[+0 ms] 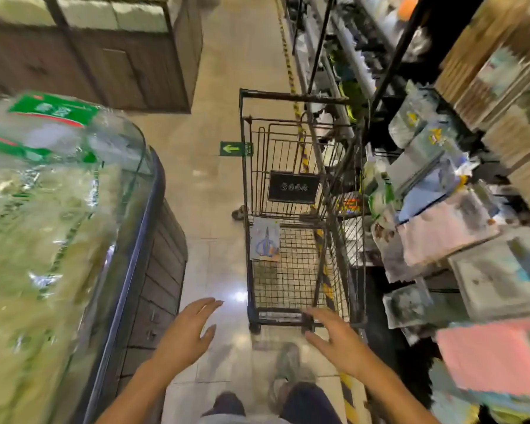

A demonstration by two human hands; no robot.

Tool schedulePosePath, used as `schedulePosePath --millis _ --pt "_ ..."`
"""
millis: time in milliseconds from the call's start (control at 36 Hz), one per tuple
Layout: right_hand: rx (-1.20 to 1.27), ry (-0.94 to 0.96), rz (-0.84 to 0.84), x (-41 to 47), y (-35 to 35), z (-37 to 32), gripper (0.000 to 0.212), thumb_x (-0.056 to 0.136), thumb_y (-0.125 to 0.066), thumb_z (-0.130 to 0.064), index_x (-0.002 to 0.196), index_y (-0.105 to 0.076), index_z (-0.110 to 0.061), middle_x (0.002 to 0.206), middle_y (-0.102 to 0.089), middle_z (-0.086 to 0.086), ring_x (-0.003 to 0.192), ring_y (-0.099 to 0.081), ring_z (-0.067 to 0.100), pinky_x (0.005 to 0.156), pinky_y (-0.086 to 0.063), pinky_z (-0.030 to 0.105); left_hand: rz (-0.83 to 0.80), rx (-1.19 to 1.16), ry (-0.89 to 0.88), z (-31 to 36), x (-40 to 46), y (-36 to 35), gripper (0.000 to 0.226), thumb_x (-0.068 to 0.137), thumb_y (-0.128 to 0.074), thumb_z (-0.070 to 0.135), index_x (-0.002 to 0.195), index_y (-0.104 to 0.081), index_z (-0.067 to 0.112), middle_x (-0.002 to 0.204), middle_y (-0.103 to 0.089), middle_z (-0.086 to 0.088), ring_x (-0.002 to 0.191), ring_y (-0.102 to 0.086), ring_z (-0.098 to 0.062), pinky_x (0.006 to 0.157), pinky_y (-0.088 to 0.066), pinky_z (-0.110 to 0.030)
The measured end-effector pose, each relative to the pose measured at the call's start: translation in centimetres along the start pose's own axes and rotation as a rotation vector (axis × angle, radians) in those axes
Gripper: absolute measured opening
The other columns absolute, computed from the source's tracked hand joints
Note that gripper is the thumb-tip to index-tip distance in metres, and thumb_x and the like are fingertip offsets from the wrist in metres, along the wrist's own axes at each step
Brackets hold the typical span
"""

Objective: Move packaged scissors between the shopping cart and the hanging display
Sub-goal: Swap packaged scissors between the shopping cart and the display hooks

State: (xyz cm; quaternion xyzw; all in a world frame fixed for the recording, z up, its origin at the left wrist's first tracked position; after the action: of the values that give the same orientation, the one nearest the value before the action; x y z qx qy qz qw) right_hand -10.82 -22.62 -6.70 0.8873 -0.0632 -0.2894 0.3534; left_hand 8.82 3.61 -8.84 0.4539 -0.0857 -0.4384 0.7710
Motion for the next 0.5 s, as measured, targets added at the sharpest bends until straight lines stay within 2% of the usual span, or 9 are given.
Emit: schedulePosePath --millis 28,111,194,306,389,500 --pt "-0.008 0.008 -0.020 1.2 0.6 -0.1 0.051 0.099 -0.061 -0.034 0.146 -0.045 -0.029 0.147 -0.045 -0.011 0.139 -0.038 0.006 0.117 -0.024 0.019 0.012 -0.006 0.024 0.3 0.8 0.3 0.050 0.098 -0.059 0.023 0.147 -0.047 0.023 0.151 -0.045 0.001 0.140 -0.042 -0.019 0.114 -0.023 -0.022" --pt "-0.027 0.036 -0.043 3.9 2.1 -0.3 0.052 0.099 -0.059 -0.039 0.148 -0.043 -0.031 0.154 -0.042 -0.008 0.144 -0.035 0.010 0.118 -0.024 0.025 0.008 0.026 0.054 1.7 2.3 0.9 0.051 0.100 -0.057 0.025 0.149 -0.044 0.024 0.153 -0.043 0.004 0.142 -0.038 -0.015 0.113 -0.019 -0.017" --pt "-0.011 0.050 -0.080 7.2 4.8 0.3 0.051 0.100 -0.058 -0.038 0.148 -0.042 -0.033 0.153 -0.040 -0.009 0.146 -0.031 0.011 0.117 -0.021 0.025 0.027 0.052 0.048 3.7 5.3 0.8 0.051 0.099 -0.057 0.025 0.148 -0.046 0.023 0.150 -0.046 0.002 0.140 -0.041 -0.017 0.114 -0.023 -0.020" --pt "-0.026 0.038 -0.102 10.5 7.2 0.8 0.053 0.099 -0.059 -0.037 0.149 -0.044 -0.028 0.154 -0.041 -0.005 0.146 -0.033 0.015 0.118 -0.024 0.027 -0.006 0.071 0.015 5.5 9.6 0.0 0.054 0.094 -0.056 0.026 0.147 -0.048 0.022 0.148 -0.049 -0.001 0.137 -0.045 -0.021 0.115 -0.034 -0.031" --pt "0.002 0.041 -0.118 12.0 8.2 0.8 0.051 0.099 -0.060 -0.035 0.147 -0.046 -0.028 0.151 -0.044 -0.003 0.142 -0.038 0.014 0.111 -0.027 0.021 -0.009 0.035 -0.008 7.0 12.0 -0.3 0.054 0.088 -0.063 0.020 0.141 -0.054 0.018 0.142 -0.056 -0.003 0.130 -0.052 -0.023 0.112 -0.037 -0.031" --pt "0.008 0.010 -0.157 14.6 8.8 0.4 0.052 0.100 -0.058 -0.038 0.149 -0.042 -0.033 0.154 -0.041 -0.007 0.144 -0.035 0.013 0.117 -0.027 0.028 -0.025 0.018 -0.039 7.1 15.5 -0.4 0.057 0.088 -0.064 0.018 0.143 -0.052 0.019 0.143 -0.053 -0.003 0.133 -0.049 -0.021 0.112 -0.035 -0.027"
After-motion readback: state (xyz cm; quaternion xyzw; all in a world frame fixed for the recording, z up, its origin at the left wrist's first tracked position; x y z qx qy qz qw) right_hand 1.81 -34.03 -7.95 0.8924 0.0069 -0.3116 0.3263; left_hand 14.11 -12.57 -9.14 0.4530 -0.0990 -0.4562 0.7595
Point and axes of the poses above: each hand's wrist, its own x-axis towards the middle knuckle, its own y-axis out of the back of the hand, z = x × y, the point moved 5 cm from there along x, towards the middle knuckle
